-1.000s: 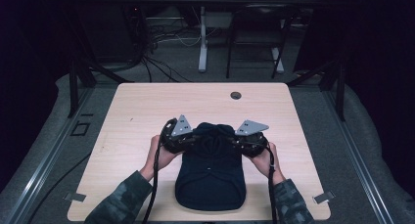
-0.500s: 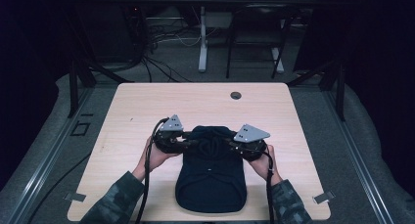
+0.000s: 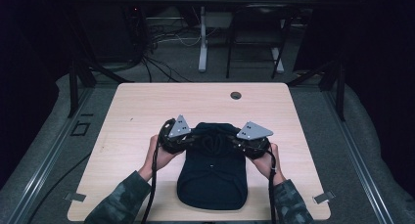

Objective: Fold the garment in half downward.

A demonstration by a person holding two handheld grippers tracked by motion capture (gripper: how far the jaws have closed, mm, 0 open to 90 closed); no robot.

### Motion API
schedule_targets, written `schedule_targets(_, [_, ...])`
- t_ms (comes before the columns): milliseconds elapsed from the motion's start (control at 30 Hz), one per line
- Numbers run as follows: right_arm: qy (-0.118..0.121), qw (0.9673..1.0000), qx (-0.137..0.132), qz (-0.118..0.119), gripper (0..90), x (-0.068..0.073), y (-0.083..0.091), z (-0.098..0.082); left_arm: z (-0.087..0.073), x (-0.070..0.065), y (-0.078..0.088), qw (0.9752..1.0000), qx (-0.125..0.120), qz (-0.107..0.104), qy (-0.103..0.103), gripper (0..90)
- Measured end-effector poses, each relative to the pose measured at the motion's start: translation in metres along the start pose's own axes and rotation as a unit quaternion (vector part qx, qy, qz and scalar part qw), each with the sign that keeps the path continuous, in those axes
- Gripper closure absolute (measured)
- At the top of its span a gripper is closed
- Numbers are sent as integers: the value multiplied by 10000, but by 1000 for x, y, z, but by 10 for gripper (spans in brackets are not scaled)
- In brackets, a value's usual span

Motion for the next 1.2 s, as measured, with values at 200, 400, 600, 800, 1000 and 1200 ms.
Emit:
schedule_targets(200, [-439,9982,399,112,599,-4,-2,2,6,-4,0,9989,-9,254,-386,735])
schedule_targets(400, [-506,9966,648,26,687,-6,-4,1,14,-9,1,9962,-34,447,-749,736])
schedule_targets(600, [-211,9984,464,-249,718,-3,-2,3,14,-11,1,9982,87,225,-548,708])
schedule_targets(800, [-51,9986,527,-54,716,0,-7,-5,4,-5,-1,9994,309,-105,-72,557])
schedule_targets(1000, [84,9985,536,33,713,5,-7,-5,-6,-3,-3,9986,455,-203,153,491])
schedule_targets(1200, [190,9980,574,204,707,14,-8,-3,-16,-7,-7,9981,584,-140,164,493])
Point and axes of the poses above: each handheld gripper's, and its own axes: y roughly backward along the jaws, z roughly out of its top, x roughly to its left, the point moved 2 cm from there along -y, roughly forward along the jaws, and after that the axes turned 12 degrees about -x, right-handed, at the moved point
